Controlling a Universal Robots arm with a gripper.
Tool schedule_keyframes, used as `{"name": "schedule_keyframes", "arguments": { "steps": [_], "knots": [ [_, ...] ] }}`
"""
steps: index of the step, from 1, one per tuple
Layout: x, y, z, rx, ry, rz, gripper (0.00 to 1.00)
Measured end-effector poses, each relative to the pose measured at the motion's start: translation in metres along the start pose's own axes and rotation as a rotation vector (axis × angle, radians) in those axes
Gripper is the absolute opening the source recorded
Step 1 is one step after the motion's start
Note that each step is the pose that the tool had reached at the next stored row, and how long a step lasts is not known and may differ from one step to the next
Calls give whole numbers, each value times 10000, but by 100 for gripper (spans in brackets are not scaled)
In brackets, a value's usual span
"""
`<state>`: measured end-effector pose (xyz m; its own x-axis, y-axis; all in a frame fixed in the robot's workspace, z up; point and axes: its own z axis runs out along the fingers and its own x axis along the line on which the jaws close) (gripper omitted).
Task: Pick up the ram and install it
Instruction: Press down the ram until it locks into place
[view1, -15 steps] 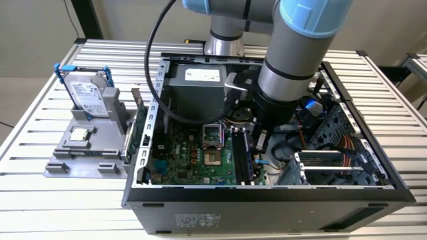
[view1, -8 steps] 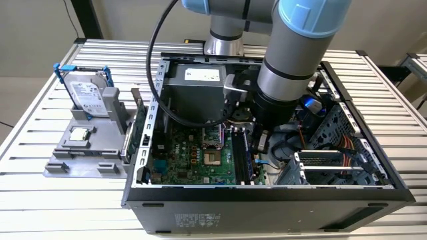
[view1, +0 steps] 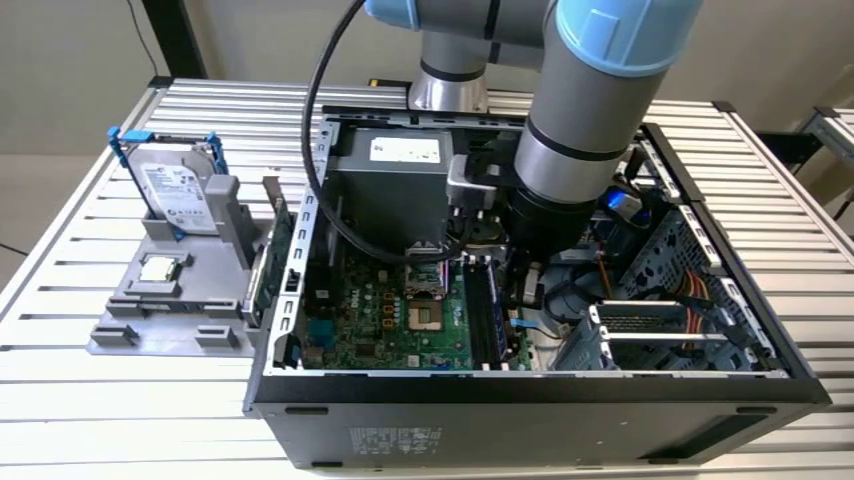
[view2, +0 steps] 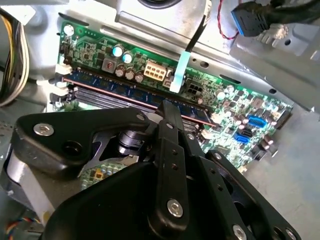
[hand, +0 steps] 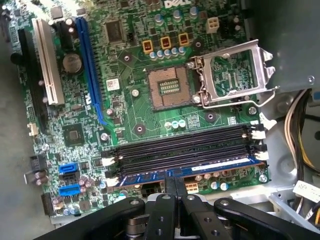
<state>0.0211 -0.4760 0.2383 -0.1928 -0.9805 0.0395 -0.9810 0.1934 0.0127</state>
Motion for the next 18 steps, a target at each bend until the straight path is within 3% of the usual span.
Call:
{"name": "schedule_keyframes", "arguments": {
  "steps": [12,18],
  "knots": [
    [-4,7,1,50,10,-1309,0],
    [-43,27,5,67,21,-1714,0]
  ]
}}
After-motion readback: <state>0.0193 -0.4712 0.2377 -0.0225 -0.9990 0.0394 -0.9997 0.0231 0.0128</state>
